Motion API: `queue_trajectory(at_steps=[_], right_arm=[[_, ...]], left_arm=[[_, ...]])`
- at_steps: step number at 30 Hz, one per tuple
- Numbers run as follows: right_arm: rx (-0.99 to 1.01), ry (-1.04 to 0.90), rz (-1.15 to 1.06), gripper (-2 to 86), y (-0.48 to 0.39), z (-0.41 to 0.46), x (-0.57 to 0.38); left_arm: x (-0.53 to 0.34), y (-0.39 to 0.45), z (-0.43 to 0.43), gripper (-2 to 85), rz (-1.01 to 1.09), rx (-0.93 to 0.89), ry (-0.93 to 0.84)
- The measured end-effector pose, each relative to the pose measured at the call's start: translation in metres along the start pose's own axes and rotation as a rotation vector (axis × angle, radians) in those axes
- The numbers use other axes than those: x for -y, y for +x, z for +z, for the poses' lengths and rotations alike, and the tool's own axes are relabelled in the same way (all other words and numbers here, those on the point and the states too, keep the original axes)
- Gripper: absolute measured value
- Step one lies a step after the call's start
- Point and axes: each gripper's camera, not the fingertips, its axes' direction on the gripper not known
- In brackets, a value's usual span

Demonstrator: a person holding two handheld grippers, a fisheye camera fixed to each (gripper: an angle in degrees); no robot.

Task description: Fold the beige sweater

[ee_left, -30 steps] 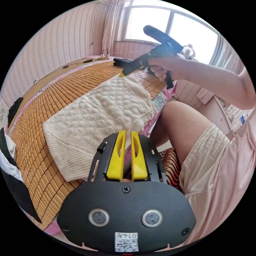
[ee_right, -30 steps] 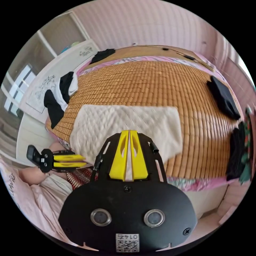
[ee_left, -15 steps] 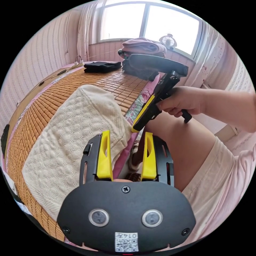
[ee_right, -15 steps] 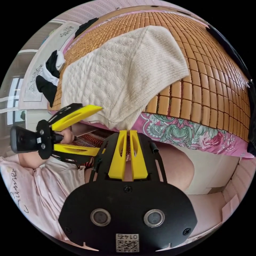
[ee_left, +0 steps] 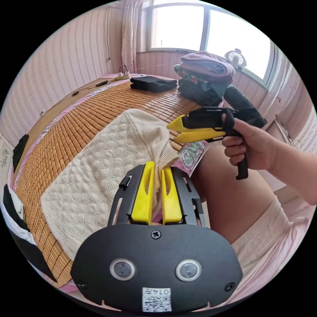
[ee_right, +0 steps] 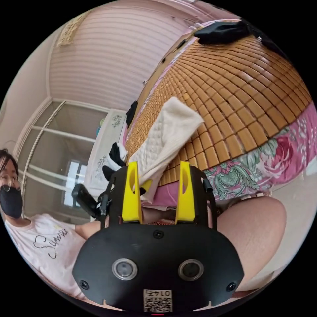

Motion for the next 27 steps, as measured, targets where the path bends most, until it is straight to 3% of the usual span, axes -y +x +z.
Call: queue_trajectory(at_steps=[4,9,13,20,23,27], right_arm=[[0.193,0.053,0.111,19.2,0.026,0.013,-0.001],[0.113,0.146,0.213,9.1,0.038,0.021,0.007],[0.315,0.214,0.254,6.0,0.049,0.007,-0.005],[0.218,0.301,-0.061,6.3,-0.025,-0.069,-0.013],[0.039,0.182,-0.295,6.7,-0.086,-0.068,-0.011],[-0.121,-0.107,-0.583,7.0,-0.163,0.014,-0.021]], left_arm=[[-0.005,-0.002,-0.013,3.8,-0.003,-0.004,0.032],[-0.012,-0.002,-0.023,3.6,0.027,-0.039,0.04],[-0.017,-0.005,-0.031,3.5,0.029,-0.062,0.048],[-0.008,-0.002,-0.044,3.7,-0.019,-0.298,0.201],[-0.008,-0.008,-0.046,3.8,-0.093,-0.462,0.303],[-0.021,-0.021,-0.056,4.1,-0.077,-0.436,0.301]])
